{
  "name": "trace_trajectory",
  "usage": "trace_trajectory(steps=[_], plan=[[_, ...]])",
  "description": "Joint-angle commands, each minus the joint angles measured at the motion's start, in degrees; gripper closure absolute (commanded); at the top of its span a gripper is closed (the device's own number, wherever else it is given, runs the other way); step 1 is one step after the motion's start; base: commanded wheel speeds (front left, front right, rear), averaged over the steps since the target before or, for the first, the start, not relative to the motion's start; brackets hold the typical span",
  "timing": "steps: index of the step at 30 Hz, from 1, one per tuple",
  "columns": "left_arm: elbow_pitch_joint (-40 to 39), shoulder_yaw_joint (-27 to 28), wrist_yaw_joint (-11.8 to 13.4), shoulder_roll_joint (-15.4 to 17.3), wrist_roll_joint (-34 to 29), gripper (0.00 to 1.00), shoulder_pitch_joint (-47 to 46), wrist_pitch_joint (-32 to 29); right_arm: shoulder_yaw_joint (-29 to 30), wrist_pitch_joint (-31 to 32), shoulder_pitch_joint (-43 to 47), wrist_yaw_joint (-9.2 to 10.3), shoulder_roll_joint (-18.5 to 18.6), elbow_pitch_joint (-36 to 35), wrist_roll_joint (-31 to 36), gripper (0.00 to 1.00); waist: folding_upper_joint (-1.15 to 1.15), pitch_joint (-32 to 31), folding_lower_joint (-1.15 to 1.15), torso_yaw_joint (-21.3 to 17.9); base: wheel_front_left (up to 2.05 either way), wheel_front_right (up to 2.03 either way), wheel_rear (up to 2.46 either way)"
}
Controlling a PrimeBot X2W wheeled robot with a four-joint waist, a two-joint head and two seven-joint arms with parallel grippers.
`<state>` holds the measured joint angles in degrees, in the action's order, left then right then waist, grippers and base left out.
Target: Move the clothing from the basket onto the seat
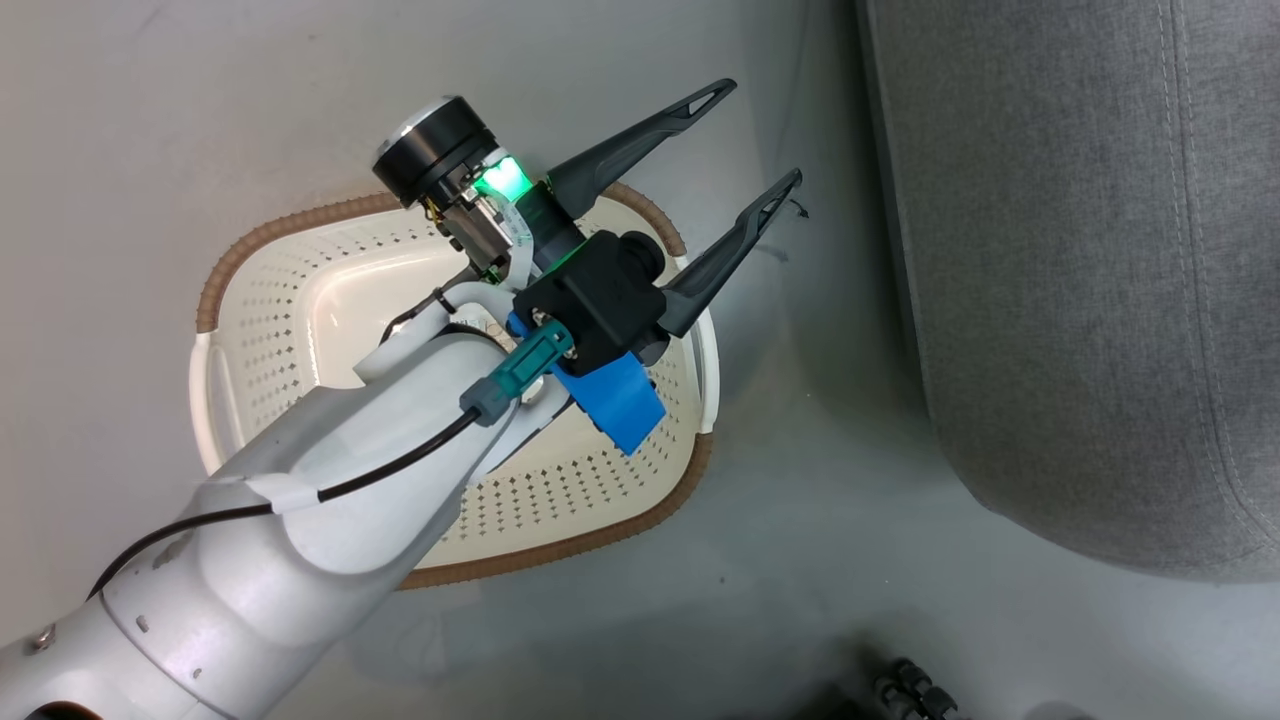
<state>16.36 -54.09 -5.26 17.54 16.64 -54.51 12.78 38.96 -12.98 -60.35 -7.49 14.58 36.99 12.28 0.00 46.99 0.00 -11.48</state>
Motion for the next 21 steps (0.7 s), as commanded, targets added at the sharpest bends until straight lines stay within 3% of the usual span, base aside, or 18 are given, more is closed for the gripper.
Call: trace_trajectory(steps=[1,2,10,21], plan=[[0.2,0.1,0.1,0.1,0.1,0.00,-0.9,0.5,0.1,-0.5,-0.3,-0.01,-0.2,0.3,0.6,0.48,0.00,-0.4,0.00,0.1,0.00,0.00,0.00],[0.3,0.1,0.2,0.1,0.1,0.00,-0.9,0.5,0.1,-0.7,-0.4,-0.01,-0.3,0.6,0.7,0.00,0.00,-0.7,0.00,0.1,0.00,0.00,0.00],[2.0,-0.1,0.7,-1.0,1.1,0.00,1.6,1.6,-1.5,-2.2,6.4,-0.01,-1.4,2.0,0.0,0.00,0.00,-6.9,0.00,-0.2,0.00,0.00,0.00],[4.3,2.2,2.2,-2.9,3.7,0.00,6.6,2.4,-7.0,-2.2,22.5,-0.01,-2.3,-5.2,-4.5,0.00,0.00,-17.3,0.00,0.3,0.00,0.00,0.00]])
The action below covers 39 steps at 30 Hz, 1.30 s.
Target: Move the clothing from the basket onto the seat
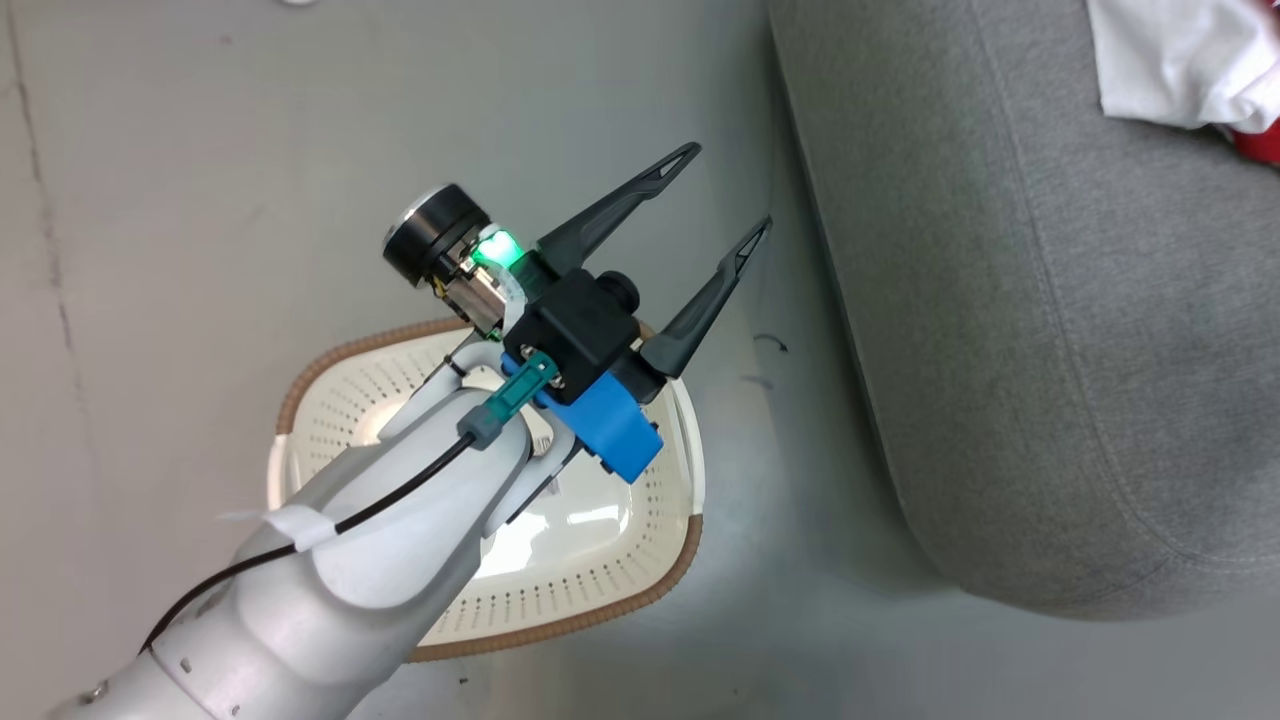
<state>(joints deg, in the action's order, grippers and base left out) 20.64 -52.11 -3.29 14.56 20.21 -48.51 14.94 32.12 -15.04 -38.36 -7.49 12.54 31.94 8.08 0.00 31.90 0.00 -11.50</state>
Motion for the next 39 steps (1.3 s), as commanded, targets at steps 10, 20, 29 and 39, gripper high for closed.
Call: trace_trajectory(steps=[10,20,29,39], plan=[[-2.1,8.5,2.5,0.6,1.2,0.00,10.2,0.3,-9.7,-0.2,9.7,-0.01,-4.1,-10.4,-4.6,0.00,0.00,-11.0,0.00,2.6,0.00,0.00,0.00],[-4.0,19.6,4.1,0.9,-0.3,0.00,19.9,0.3,-17.7,-0.2,15.4,-0.01,-6.9,-15.7,-8.4,0.00,0.00,-18.2,0.00,7.7,0.00,0.00,0.00],[-5.5,28.3,4.3,0.1,-1.8,0.00,25.9,0.3,-23.2,-0.2,18.1,-0.01,-8.4,-17.1,-9.3,0.00,0.00,-22.0,0.00,11.2,0.00,0.00,0.00],[-6.6,36.3,3.5,-1.8,-3.9,0.00,34.1,0.3,-28.5,-0.2,22.3,-0.01,-9.3,-18.0,-10.6,0.00,0.00,-26.0,0.00,14.6,0.00,0.00,0.00]])
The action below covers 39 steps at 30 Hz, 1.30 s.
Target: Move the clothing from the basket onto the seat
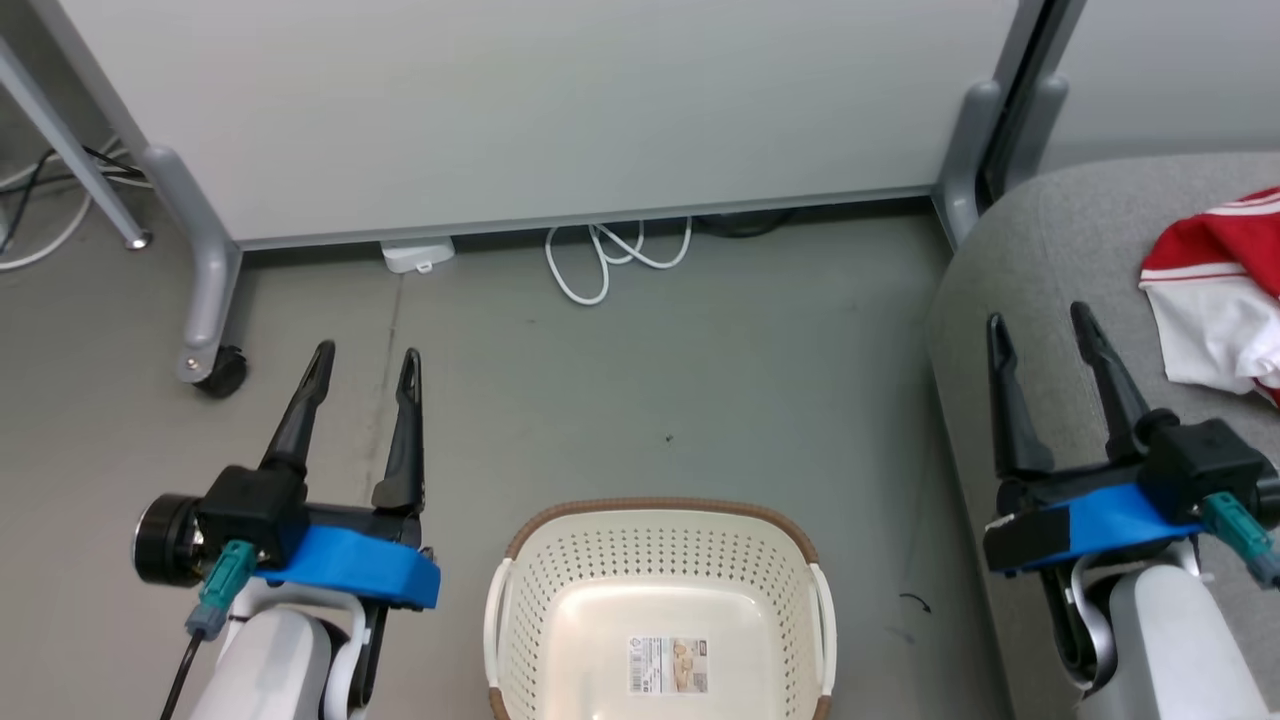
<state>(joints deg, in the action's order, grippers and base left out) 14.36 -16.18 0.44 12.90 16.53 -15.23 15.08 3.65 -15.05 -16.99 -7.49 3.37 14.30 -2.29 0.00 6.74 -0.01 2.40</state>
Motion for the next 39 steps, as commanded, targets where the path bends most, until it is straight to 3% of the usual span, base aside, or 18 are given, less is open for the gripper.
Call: trace_trajectory(steps=[1,18,34,35,39], plan=[[-0.4,1.1,-0.4,-0.4,-0.5,0.00,1.4,0.1,-0.4,-0.2,1.5,-0.01,-0.1,-0.5,-0.3,0.00,0.00,-1.2,0.01,1.0,0.00,0.00,0.00],[-1.4,7.8,-2.3,-3.6,-3.8,0.00,10.0,0.1,1.3,-0.2,13.3,-0.02,-0.5,-5.0,-2.3,0.00,0.00,-5.2,0.01,2.1,0.00,0.00,0.00],[-0.8,10.1,-3.8,-5.3,-6.2,0.00,10.6,0.1,1.9,-0.2,14.2,-0.02,-0.5,-5.2,-3.4,0.00,0.00,-4.9,0.01,2.3,0.00,0.00,0.00],[-0.9,9.9,-3.8,-5.4,-6.1,1.00,11.2,0.0,1.8,0.0,14.0,0.01,-0.4,-5.2,-3.3,1.00,0.00,-4.9,0.01,2.3,0.00,0.00,0.00],[0.7,9.9,-3.8,-5.9,-5.7,1.00,12.3,-0.4,1.9,0.3,14.3,0.01,-0.6,-3.2,-3.8,1.00,0.00,-4.9,0.02,2.3,0.00,0.00,0.00]])
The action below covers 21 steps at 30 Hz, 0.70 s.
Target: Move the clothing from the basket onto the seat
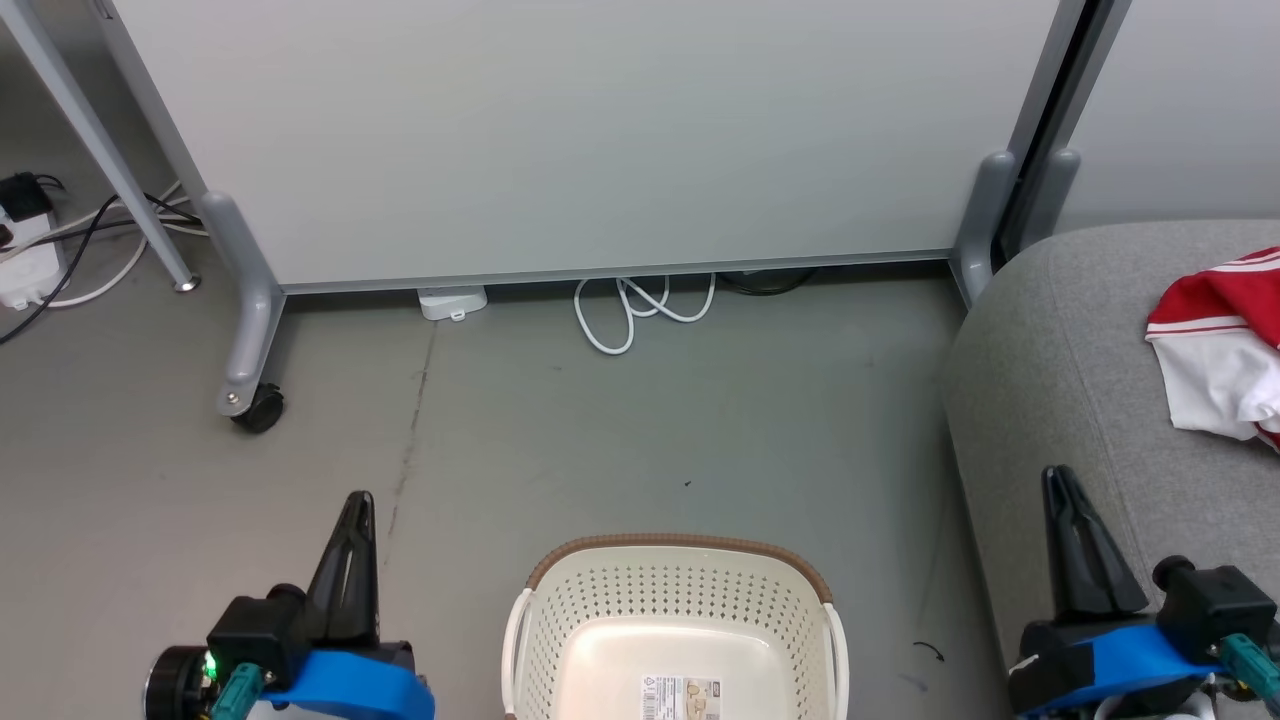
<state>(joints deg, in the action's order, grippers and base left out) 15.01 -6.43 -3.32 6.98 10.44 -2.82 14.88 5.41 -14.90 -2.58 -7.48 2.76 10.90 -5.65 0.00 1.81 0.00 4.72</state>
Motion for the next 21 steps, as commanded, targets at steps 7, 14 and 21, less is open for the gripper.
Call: trace_trajectory(steps=[7,14,21], plan=[[0.8,1.3,-0.4,-0.5,6.9,1.00,0.1,-2.1,0.5,2.3,-0.4,0.00,-0.1,1.4,-7.2,1.00,0.00,-0.1,0.00,-0.2,0.00,0.00,0.00],[0.5,2.4,-0.8,-0.9,14.3,1.00,-0.2,-4.0,0.3,4.0,-0.6,0.00,-0.1,1.3,-15.1,1.00,0.00,-0.2,0.00,-0.5,0.00,0.00,0.00],[0.3,3.4,-1.1,-1.2,21.1,1.00,-0.6,-5.7,0.3,5.7,-0.9,0.00,0.0,1.3,-22.3,1.00,0.00,-0.3,0.00,-0.8,0.00,0.00,0.00]])
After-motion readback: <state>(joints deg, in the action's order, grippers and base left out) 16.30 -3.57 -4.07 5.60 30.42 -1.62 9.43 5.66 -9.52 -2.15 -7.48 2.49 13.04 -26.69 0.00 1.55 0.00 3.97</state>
